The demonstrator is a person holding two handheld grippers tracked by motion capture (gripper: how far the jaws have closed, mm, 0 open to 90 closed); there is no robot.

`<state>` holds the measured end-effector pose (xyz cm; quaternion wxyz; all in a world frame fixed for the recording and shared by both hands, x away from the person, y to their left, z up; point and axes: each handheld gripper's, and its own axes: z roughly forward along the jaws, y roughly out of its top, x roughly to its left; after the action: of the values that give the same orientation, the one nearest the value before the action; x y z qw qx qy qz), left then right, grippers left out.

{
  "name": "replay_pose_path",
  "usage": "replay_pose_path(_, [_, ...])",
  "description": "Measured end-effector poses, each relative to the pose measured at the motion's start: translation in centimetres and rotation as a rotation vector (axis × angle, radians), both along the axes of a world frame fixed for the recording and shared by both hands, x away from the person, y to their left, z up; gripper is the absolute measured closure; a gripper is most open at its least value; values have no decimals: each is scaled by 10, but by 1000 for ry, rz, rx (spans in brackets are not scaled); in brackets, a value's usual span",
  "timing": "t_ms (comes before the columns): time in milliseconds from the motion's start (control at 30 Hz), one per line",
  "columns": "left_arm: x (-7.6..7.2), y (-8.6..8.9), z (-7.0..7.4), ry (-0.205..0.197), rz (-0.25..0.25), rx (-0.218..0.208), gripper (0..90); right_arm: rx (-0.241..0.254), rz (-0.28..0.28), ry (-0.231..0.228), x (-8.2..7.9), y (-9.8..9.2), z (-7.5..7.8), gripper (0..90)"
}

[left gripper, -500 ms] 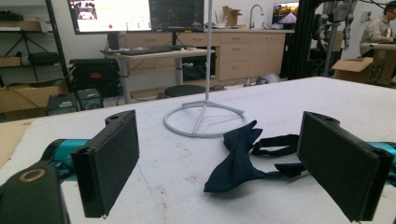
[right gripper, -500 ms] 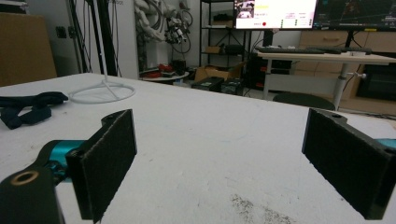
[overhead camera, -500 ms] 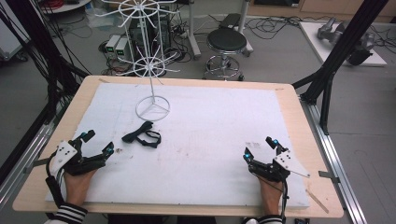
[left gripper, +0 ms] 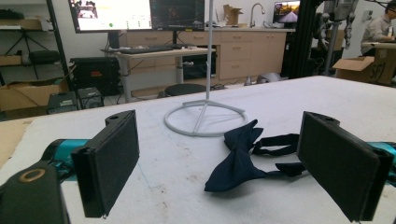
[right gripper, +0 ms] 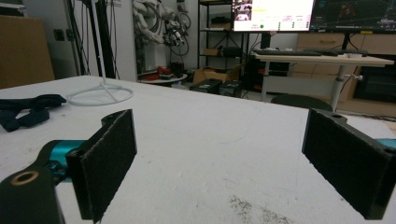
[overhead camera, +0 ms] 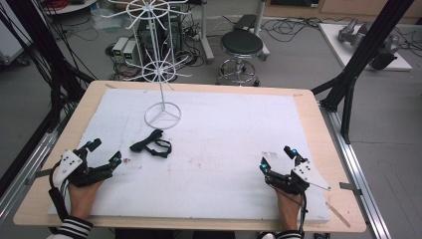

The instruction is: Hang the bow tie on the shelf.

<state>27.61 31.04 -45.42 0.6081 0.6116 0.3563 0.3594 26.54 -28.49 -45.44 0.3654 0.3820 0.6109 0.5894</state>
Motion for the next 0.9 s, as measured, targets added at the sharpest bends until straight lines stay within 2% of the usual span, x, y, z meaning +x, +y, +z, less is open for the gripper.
replay_pose_path(367, [3,-2,1,26,1,19,134,3,0,0,0,0,0,92])
replay_pose_path(633, [6,-5,7,63,-8,78,132,7,1,-2,1,-1,0,92])
replay_pose_path(900, [13,-8,27,92,-16,151,132,8,1,0,0,-1,0,92])
